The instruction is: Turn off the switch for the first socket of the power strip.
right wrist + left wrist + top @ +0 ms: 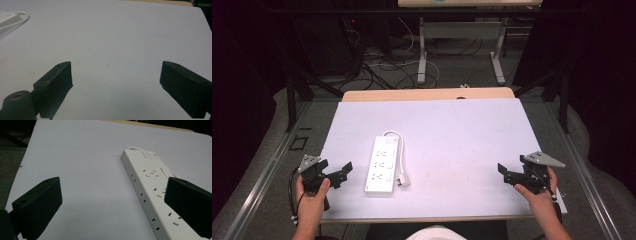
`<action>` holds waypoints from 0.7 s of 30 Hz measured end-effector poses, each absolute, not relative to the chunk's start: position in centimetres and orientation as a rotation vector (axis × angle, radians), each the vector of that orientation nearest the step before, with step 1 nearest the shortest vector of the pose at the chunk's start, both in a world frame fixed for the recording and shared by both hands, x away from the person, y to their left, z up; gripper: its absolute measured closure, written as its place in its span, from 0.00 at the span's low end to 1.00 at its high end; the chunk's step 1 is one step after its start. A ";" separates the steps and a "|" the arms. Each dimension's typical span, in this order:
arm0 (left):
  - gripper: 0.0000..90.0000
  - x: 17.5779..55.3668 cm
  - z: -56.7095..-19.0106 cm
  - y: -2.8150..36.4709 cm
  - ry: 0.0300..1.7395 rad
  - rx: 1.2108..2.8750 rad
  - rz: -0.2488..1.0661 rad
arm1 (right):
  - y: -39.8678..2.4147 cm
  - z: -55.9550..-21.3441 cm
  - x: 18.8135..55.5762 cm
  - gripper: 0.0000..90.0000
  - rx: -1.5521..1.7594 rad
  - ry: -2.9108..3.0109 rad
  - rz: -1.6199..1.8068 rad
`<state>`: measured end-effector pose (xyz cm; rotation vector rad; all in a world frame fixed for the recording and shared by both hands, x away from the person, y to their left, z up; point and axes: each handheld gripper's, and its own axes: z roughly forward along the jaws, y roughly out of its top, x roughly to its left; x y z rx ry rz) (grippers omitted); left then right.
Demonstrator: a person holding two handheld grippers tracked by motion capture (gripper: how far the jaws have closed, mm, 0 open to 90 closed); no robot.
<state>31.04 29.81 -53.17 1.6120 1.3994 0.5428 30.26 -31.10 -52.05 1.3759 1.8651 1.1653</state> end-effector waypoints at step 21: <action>0.01 30.9 -54.5 29.8 1.397 1.655 0.554 | -31.1 -52.2 30.3 0.12 1.373 1.879 1.168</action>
